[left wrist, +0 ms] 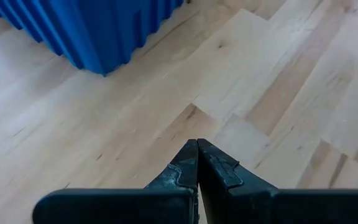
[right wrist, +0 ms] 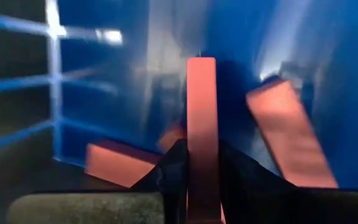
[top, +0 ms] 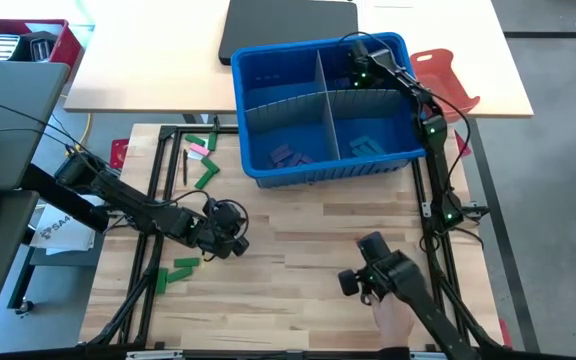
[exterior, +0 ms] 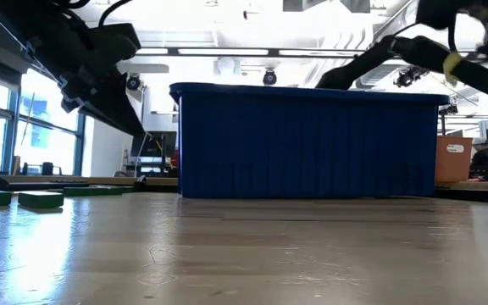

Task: Sort blocks
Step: Put the pink block into the blue bin with the other pink block, then move the blocks to the center of the table

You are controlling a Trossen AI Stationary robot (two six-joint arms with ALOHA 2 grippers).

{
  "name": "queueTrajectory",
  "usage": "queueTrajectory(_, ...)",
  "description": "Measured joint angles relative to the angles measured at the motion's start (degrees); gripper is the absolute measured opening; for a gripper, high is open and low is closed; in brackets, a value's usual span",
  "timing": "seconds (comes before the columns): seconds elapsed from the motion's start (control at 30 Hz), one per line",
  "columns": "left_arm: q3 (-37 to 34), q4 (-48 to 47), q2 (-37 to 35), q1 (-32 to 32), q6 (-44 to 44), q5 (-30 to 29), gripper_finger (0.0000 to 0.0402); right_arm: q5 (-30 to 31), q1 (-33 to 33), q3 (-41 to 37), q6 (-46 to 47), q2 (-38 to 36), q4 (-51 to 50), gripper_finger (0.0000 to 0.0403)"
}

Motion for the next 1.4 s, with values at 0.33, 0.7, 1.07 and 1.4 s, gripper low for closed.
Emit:
queueTrajectory(0.33, 0.00, 0.43, 0.00, -0.02, 0.04, 1.83, 0.0000, 0.21, 0.06, 0.17, -1.36, 0.88, -0.89, 0.0099)
queueTrajectory(0.7, 0.00, -1.47, -4.79, -0.02, -0.07, 1.43, 0.0000, 0.07, 0.08, 0.13, -6.67, -9.60, -0.57, 0.0154)
queueTrajectory(1.07, -0.02, -8.48, -16.08, 6.68, -2.03, -3.30, 0.0048, 0.07, 3.46, 0.17, -11.17, -26.34, -2.84, 0.0203)
queueTrajectory(1.4, -0.02, -11.83, -18.31, 36.27, 7.21, 7.62, 0.0099, 7.92, 25.20, 0.20, -13.06, -39.11, -8.06, 0.0204)
